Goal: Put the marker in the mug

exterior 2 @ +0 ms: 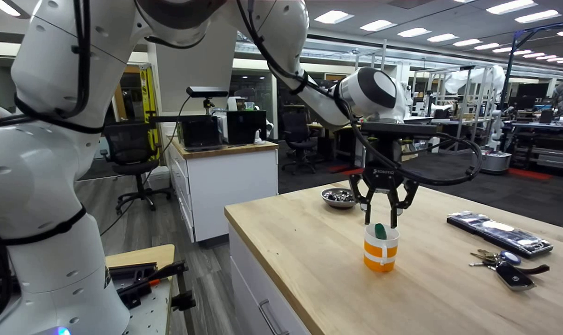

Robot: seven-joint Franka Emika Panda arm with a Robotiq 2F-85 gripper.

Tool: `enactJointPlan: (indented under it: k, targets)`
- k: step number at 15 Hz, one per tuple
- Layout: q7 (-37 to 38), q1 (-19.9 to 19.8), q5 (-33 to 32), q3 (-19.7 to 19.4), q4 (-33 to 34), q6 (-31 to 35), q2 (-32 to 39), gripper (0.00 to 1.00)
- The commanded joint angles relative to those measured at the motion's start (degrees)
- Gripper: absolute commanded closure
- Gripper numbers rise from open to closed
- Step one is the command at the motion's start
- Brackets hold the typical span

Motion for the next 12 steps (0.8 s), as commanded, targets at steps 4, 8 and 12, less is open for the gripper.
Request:
enactJointPlan:
  k: [4,8,12]
  targets:
    - [0.8,-0.3,2.0,0.8,1.3,0.2,-2.6,0.02]
    - [4.3,-1.3,8.3,1.5,-0.8,2.8,-6.4,0.0]
    - [5.3,-0.9,11.1,1.2,1.4,2.2,-5.4,0.0]
